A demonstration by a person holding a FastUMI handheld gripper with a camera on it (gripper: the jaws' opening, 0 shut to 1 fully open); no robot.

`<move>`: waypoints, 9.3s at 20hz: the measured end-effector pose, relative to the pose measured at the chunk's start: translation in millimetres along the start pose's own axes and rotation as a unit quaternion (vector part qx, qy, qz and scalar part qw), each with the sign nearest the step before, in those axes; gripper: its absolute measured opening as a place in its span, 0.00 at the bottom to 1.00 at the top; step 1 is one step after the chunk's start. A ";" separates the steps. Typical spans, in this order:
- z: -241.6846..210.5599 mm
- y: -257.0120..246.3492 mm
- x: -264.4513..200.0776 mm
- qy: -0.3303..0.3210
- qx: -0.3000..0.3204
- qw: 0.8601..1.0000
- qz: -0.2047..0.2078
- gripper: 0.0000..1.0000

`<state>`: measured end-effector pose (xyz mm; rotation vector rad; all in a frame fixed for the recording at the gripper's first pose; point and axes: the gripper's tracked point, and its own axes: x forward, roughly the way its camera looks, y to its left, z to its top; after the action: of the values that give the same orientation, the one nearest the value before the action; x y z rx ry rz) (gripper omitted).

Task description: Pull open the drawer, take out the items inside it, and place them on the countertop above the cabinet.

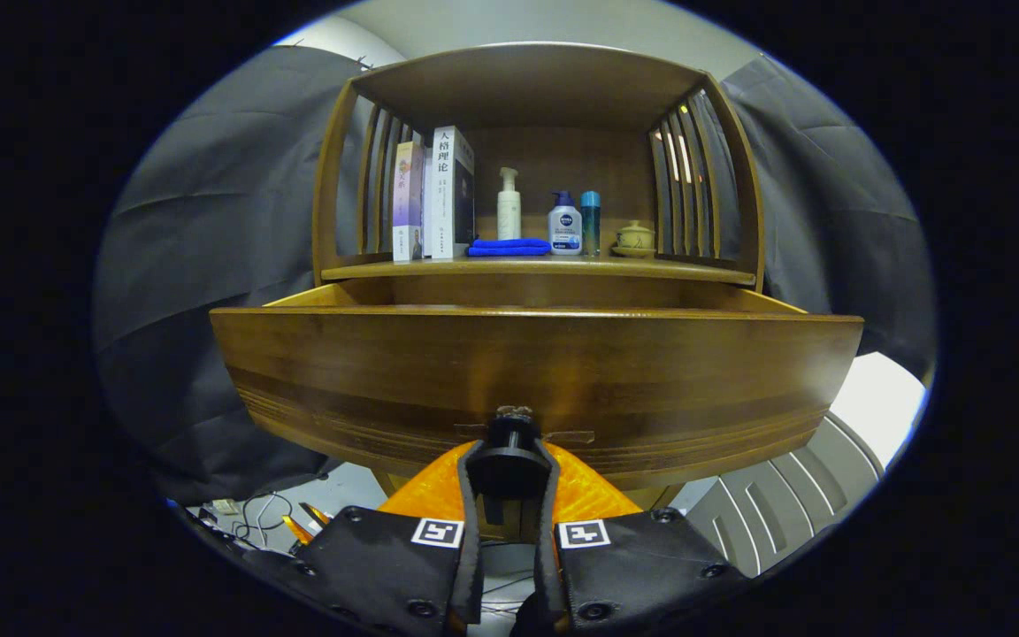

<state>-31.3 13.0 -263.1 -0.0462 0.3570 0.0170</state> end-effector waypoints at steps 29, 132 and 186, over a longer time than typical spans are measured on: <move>17.5 -0.9 -72.2 -0.002 -0.030 0.999 0.045 1.00; 210.8 -40.9 194.7 0.333 0.132 0.930 0.086 0.48; 126.8 -18.5 -71.5 -0.070 0.065 0.994 -0.044 0.98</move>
<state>-53.6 0.0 -118.7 0.0687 0.2148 -0.0905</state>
